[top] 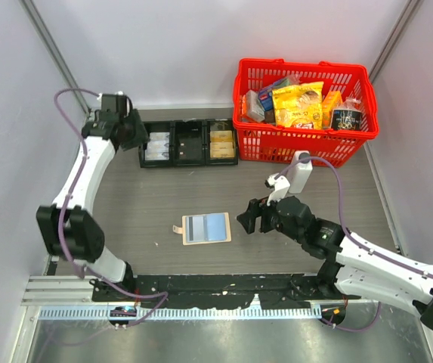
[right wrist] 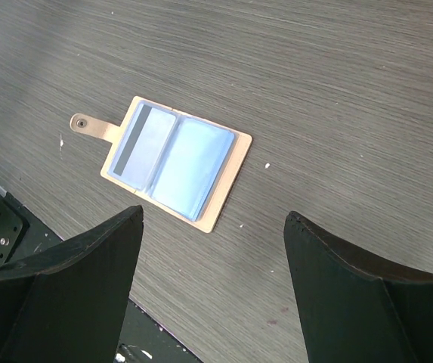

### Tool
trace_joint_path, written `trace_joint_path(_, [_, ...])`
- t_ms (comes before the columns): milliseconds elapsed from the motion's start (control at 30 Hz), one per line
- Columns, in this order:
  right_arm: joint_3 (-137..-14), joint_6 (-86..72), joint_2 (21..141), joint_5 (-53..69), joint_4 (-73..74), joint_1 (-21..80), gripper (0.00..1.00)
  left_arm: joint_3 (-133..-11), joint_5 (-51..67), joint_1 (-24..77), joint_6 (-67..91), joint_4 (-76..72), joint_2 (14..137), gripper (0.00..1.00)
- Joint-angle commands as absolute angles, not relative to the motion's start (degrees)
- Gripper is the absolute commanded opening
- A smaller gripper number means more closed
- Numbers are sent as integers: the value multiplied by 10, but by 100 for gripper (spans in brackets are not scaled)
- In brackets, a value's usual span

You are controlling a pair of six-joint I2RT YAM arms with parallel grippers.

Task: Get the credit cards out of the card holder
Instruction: Place the credit card in the storage box, then remove the credit card from the card holder.

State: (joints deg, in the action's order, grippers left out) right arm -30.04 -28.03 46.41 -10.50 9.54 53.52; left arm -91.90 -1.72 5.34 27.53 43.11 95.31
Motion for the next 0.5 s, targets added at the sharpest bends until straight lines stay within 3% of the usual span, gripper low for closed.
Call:
trace_joint_path(0, [-335,-294,475,-127,98,537,79,-783,-3,71,319,418,858,47])
trace_joint_path(233, [-361,-299,522,-134,112,545,80,-564,41,155,373,359,704,50])
trace_joint_path(467, [-391,-308,581,-159,116,580,79,-424,74,221,417,319,642,50])
